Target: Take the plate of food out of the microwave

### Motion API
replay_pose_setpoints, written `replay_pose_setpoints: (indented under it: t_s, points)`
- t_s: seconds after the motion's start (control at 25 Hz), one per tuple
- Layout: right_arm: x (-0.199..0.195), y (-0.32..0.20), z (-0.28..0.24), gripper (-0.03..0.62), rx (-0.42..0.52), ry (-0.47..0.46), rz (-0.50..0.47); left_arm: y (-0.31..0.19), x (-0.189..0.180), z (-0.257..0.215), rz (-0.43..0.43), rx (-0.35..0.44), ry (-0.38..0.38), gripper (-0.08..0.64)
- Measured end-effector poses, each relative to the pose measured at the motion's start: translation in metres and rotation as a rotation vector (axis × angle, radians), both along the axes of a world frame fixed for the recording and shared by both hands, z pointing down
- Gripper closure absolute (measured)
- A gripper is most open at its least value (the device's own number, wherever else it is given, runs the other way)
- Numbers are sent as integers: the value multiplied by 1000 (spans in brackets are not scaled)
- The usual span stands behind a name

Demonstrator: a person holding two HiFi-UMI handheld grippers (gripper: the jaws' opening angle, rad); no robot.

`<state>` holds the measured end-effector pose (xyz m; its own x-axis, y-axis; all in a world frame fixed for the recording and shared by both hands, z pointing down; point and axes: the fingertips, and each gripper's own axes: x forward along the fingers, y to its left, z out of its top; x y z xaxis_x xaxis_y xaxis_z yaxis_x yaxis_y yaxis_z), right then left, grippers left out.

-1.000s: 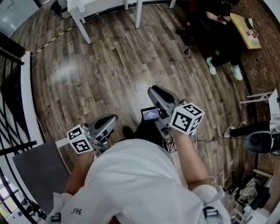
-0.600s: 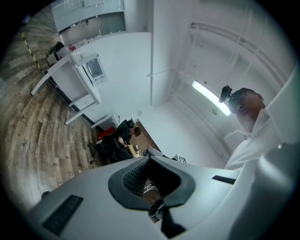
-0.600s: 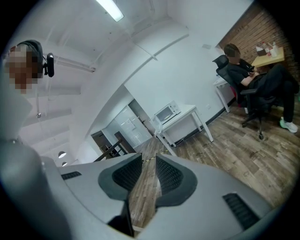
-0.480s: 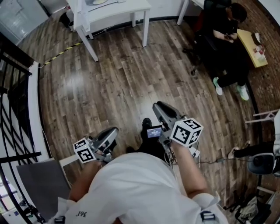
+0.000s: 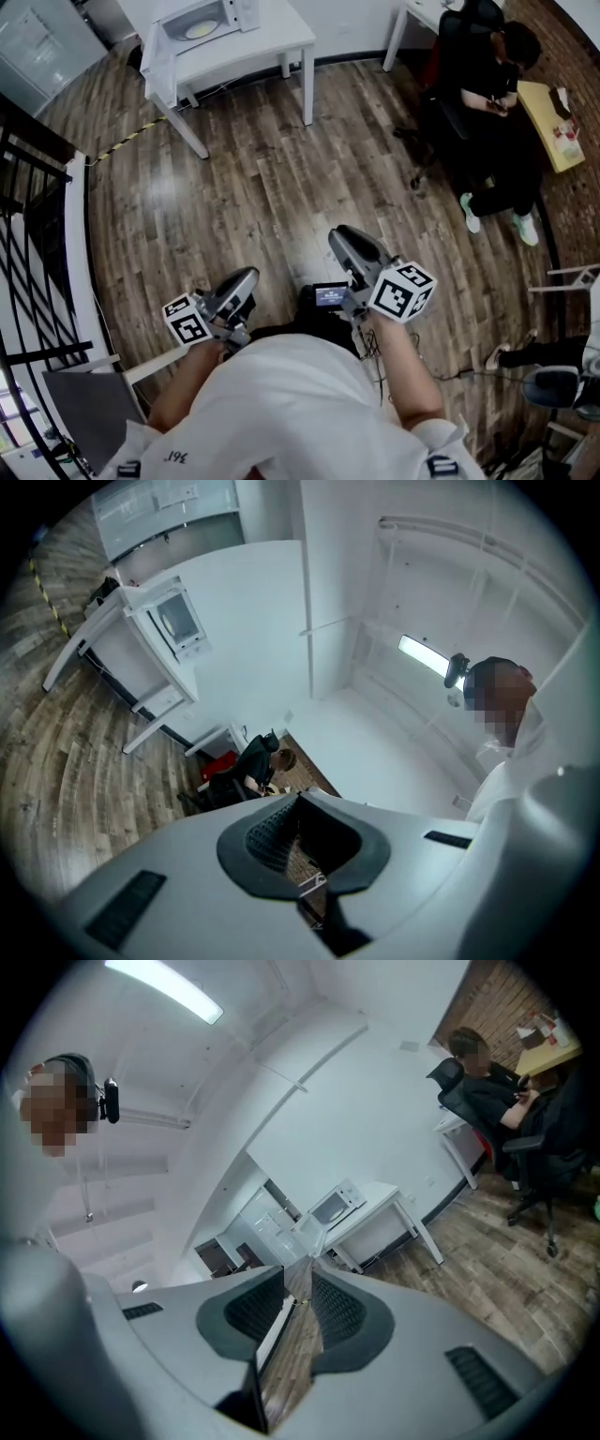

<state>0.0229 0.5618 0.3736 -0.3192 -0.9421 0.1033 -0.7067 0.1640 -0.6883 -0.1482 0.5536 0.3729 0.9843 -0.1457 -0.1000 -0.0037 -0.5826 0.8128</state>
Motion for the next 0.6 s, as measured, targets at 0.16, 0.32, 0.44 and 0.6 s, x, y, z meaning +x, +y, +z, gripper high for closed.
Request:
replay_pose_setpoints:
  t_s: [0.16, 0.32, 0.44, 0.6]
  points:
    - [24, -27, 3, 499, 8, 4, -27, -25, 26, -1, -31, 1, -12, 552]
    - [34, -51, 9, 499, -6, -12, -51, -50, 36, 0, -56, -6, -28, 553]
    - [36, -72, 13, 499, -19, -11, -53, -73, 38, 5, -63, -20, -36, 553]
    - [55, -104, 16, 499, -38, 1, -40, -111, 60, 10, -53, -28, -40, 552]
